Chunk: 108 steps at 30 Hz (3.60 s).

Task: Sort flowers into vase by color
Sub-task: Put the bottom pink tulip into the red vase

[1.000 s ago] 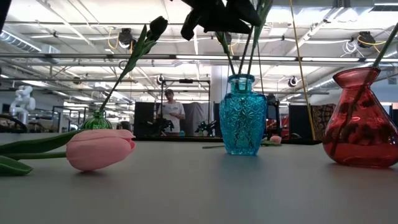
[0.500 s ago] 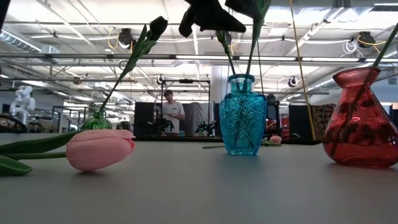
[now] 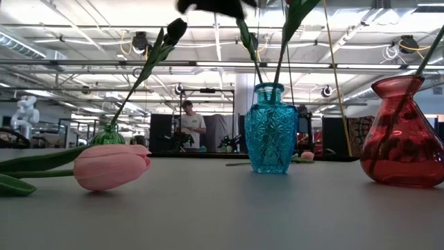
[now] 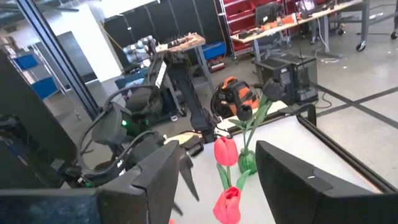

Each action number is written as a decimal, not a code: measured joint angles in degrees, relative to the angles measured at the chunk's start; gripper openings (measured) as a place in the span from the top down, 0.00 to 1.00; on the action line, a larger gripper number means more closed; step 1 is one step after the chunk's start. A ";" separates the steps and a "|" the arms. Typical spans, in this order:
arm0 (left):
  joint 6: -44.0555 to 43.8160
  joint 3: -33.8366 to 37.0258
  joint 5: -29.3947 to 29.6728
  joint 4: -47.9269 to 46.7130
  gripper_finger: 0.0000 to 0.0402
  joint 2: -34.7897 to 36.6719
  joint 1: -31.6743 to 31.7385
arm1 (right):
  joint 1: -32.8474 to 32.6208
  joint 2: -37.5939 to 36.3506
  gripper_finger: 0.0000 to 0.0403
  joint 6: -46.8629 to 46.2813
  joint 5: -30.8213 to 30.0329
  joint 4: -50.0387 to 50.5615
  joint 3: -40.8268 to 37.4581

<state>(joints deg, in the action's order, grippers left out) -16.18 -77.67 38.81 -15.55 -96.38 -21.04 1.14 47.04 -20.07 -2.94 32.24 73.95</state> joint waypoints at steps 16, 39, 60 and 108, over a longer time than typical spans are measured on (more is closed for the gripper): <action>-16.38 0.15 -14.14 -23.51 0.56 7.23 -5.03 | 0.00 0.01 0.50 0.14 0.00 1.29 0.02; -25.52 3.57 -21.25 -33.22 0.56 0.53 -19.12 | 0.00 0.12 0.50 1.40 -0.02 1.41 0.02; -31.48 11.83 -32.21 -29.27 0.56 -5.68 -20.61 | -0.01 0.73 0.50 0.17 -0.01 1.48 0.02; -36.02 17.62 -31.67 -18.30 0.90 -5.66 -20.76 | 0.01 1.19 0.50 1.08 -0.02 1.48 0.00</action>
<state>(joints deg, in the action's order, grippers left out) -52.21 -60.05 7.14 -33.85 -102.04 -41.80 1.15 48.23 -18.98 -2.96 33.71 73.96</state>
